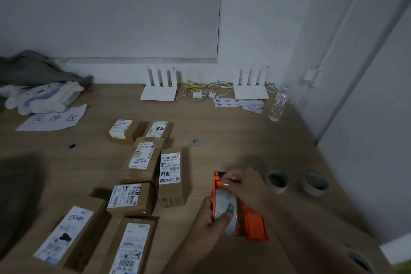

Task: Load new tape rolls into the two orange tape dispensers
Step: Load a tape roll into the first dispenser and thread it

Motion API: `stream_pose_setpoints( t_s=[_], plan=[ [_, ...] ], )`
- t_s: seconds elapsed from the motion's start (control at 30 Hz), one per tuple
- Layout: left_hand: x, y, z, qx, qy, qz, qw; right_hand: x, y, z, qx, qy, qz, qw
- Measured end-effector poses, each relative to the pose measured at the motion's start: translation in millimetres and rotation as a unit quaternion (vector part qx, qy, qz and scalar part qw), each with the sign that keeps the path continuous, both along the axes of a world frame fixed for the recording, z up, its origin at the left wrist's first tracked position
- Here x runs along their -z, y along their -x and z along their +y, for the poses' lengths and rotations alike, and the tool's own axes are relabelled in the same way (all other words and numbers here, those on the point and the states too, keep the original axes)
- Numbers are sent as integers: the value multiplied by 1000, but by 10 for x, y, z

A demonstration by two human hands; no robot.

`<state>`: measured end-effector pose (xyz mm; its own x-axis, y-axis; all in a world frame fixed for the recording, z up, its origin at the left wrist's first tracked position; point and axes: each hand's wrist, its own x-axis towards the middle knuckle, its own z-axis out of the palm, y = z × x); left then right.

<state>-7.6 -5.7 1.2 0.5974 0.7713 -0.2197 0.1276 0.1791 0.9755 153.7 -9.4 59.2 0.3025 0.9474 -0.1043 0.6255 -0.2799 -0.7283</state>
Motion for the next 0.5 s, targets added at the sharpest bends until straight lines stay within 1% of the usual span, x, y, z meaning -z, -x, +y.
stream_pose_setpoints(
  t_s=[0.1, 0.23, 0.3, 0.37, 0.43, 0.5],
  plan=[
    [14, 1, -7, 4, -2, 7, 1000, -30, -17, 8, 9, -25, 1, 1000],
    [67, 20, -60, 10, 5, 14, 1000, -32, -96, 71, 5, -12, -19, 1000],
    [125, 28, -92, 18, 3, 8, 1000, -36, -138, 117, 21, -38, -25, 999],
    [149, 14, -78, 17, 0, 22, 1000, -102, -172, 159, 53, -69, -22, 996],
    [124, -8, -69, 20, -21, 28, 999, -200, -217, 196, 61, -90, -18, 994],
    [144, -6, -68, -4, -24, 38, 999, -271, -251, 212, 63, -107, -2, 992]
  ],
)
